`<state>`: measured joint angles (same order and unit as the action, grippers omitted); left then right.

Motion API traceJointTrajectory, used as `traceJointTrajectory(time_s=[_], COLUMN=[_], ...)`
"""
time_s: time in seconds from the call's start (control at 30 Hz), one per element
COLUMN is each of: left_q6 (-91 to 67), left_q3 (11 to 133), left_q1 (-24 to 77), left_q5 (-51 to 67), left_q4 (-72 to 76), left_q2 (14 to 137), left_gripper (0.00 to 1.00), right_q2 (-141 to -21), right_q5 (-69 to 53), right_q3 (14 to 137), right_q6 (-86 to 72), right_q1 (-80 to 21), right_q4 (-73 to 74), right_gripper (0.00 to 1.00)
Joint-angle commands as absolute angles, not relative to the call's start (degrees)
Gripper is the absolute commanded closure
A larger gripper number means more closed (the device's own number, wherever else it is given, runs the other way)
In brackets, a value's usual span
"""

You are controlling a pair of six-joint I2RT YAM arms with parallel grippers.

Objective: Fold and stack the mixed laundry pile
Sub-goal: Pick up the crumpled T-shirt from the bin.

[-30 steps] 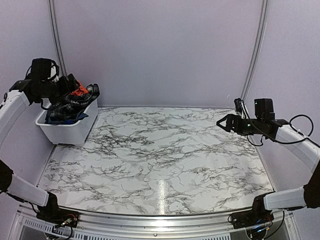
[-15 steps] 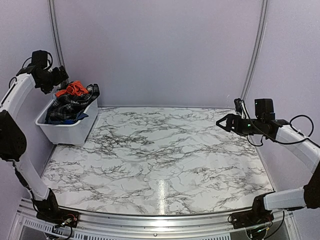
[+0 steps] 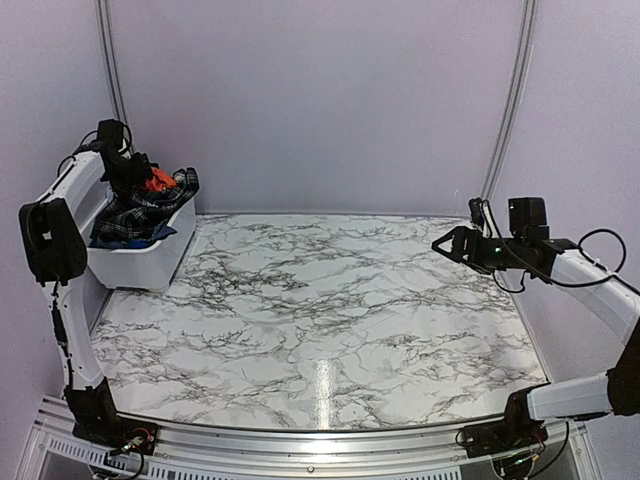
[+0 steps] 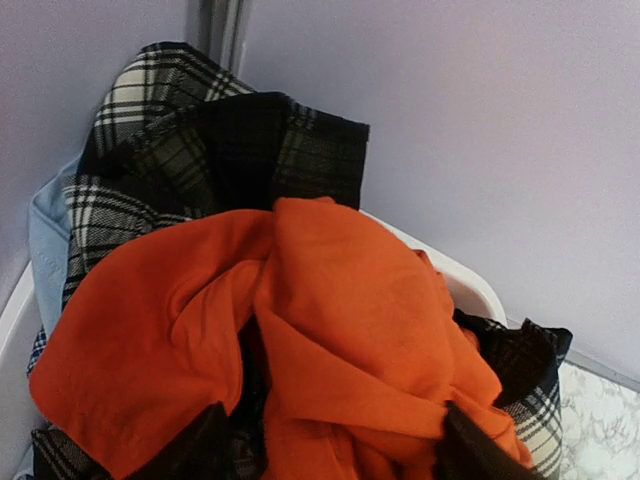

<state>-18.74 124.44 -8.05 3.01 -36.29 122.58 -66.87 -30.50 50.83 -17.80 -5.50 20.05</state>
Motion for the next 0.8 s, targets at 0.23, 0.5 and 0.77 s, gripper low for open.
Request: traceJointTrajectory(time_s=[0.23,0.5,0.77], left_q6=[-18.3,-20.2,-29.0], left_q3=[125.2,123.0,122.6], left_q1=[-8.3,-8.5,-9.0], left_q5=[7.2,7.5,15.4], left_q4=[-33.0,-31.0,-22.2], left_q2=[113.4,103.9,99.8], left_gripper=[1.00,1.00,1.00], right_q2=[-68.7,-69.8,-71.3], right_q5=[-30.4,-31.9,-33.6], right_q3=[52.1,52.3,54.3], right_q6=[-18.8,-18.4,-17.9], right_q1=[-5.1,-5.1,-5.1], right_q4=[18.2,17.1,16.8], right_gripper=[0.01,0.02,0.01])
